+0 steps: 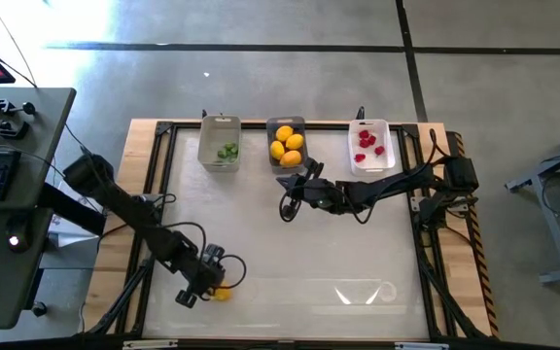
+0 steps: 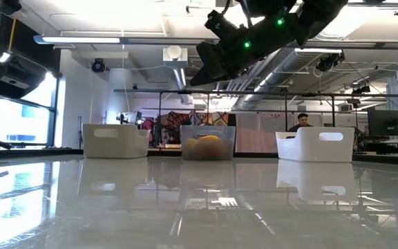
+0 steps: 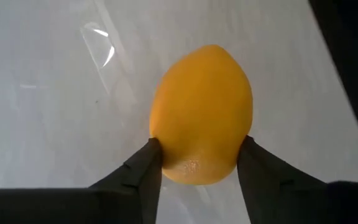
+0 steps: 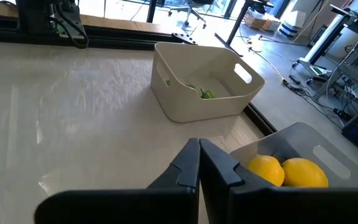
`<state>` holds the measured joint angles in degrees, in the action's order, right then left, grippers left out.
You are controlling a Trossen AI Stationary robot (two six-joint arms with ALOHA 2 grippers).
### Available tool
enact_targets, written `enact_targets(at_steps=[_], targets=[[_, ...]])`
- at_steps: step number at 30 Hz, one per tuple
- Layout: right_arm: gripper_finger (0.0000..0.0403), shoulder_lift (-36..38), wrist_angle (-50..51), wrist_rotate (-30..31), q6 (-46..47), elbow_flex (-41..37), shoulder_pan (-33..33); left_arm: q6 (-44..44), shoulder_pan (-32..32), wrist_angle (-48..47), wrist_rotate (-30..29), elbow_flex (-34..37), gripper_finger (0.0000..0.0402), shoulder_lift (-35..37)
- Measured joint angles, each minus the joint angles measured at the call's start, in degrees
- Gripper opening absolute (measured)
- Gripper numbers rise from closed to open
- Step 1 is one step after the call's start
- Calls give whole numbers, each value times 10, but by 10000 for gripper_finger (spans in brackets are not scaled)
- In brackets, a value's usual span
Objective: Sort produce into baskets
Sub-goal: Put the lemon into the black bin
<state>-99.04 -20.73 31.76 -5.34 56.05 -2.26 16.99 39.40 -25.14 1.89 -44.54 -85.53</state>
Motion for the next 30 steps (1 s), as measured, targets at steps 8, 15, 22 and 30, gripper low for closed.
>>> enact_targets(at_steps=[8, 15, 22, 30], targets=[[0, 0, 9, 3, -10, 0, 0, -39, -49, -65, -29, 3, 133, 48], [0, 1, 62, 95, -6, 0, -8, -82, -191, -82, -98, 2, 132, 95], [0, 39, 148, 188, 28, 0, -28, -150, -381, 6, -119, -1, 131, 113], [0, 74, 254, 266, 98, 0, -46, -264, -526, 37, -117, -117, 131, 58]])
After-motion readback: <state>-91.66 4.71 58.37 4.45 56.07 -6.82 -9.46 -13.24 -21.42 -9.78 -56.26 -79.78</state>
